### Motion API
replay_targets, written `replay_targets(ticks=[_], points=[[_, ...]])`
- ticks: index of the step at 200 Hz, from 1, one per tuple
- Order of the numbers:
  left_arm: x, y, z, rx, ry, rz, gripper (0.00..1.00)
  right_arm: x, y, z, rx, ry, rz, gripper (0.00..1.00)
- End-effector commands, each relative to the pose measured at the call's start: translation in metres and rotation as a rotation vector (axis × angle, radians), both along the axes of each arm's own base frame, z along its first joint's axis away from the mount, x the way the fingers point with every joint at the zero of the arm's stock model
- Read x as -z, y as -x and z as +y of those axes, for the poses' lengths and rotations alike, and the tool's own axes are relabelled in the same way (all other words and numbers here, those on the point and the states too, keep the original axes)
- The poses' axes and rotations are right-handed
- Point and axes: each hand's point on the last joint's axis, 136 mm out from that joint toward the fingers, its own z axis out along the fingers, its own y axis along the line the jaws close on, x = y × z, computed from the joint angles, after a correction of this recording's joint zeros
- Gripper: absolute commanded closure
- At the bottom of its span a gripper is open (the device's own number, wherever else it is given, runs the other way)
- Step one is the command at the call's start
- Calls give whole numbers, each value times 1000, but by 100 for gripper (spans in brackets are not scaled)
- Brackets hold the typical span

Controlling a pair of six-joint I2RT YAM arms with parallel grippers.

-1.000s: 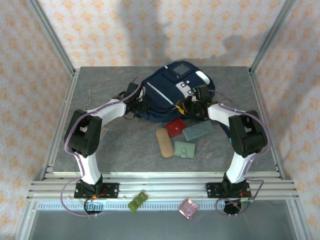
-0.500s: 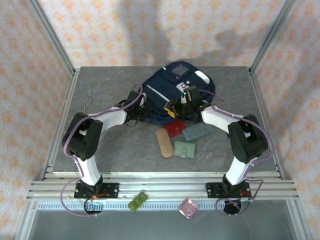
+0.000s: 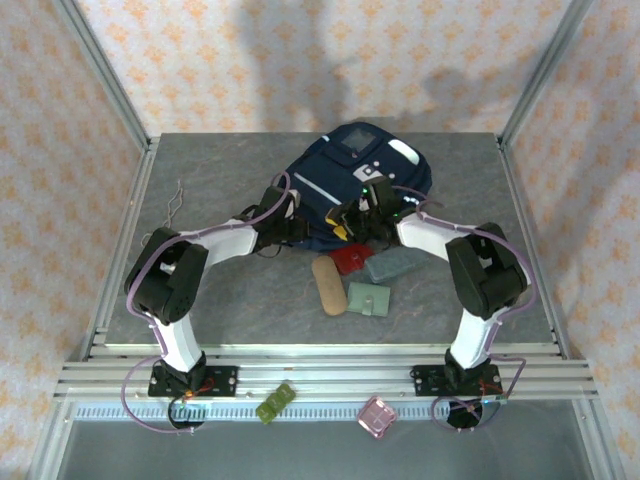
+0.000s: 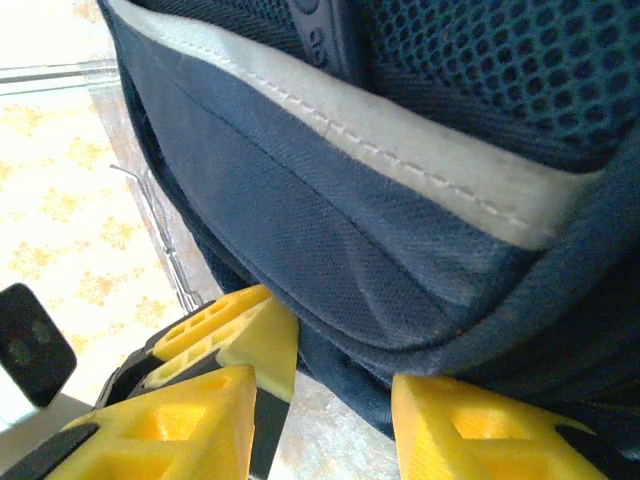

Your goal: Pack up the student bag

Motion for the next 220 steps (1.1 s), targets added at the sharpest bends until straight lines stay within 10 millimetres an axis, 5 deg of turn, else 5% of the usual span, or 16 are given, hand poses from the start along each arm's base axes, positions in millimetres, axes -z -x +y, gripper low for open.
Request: replay_targets(ticks=[1, 67, 125, 170, 220], points=[[9, 21, -13, 42, 45, 62, 78, 12, 3, -7, 25, 36, 23, 60], [8, 21, -13, 42, 48, 61, 80, 31, 23, -25, 52, 76, 44, 61], [9, 25, -12, 45, 41, 67, 80, 37, 7, -36, 121, 84, 45, 61], [12, 31, -18, 71, 33, 79, 81, 26, -26, -43, 271, 37, 3, 65], [12, 34, -22, 90, 25, 81, 83, 25, -35, -54, 364, 36, 7, 100]])
